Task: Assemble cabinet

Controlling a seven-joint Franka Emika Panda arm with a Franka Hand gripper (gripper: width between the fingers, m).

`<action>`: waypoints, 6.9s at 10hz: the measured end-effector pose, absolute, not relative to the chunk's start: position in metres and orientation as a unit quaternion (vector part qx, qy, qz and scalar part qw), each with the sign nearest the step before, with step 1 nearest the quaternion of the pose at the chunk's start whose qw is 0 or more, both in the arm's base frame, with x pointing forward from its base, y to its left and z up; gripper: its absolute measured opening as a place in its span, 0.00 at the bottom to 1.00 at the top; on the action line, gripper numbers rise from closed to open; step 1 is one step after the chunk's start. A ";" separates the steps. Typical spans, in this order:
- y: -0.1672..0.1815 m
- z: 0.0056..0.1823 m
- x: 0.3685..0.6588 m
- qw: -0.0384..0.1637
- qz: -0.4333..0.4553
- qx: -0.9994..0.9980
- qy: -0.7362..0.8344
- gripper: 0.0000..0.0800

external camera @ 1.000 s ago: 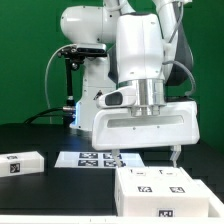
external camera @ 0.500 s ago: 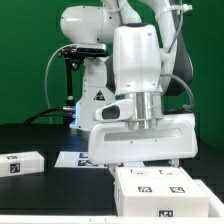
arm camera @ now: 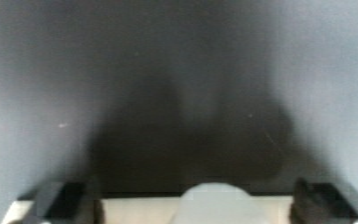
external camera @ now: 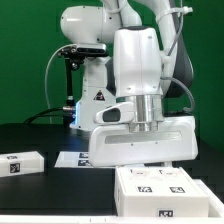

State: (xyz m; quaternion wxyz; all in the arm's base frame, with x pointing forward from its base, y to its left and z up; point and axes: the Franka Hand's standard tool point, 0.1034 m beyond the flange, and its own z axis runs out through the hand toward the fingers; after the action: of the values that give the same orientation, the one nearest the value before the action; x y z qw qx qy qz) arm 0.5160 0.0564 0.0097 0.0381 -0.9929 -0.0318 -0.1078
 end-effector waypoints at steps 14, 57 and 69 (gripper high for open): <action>0.063 0.084 0.499 0.028 0.023 -0.999 -0.023 0.27; 0.069 0.132 0.576 0.055 0.410 -0.910 -0.007 0.58; 0.013 0.164 0.541 0.029 0.348 -0.937 0.003 1.00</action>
Offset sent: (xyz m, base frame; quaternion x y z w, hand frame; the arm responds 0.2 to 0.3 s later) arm 0.0000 0.0000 0.0000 0.0000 0.0000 0.0000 1.0000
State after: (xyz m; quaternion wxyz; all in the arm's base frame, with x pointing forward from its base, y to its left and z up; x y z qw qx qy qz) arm 0.5407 0.0132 0.1636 0.0287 -0.9369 0.0028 0.3485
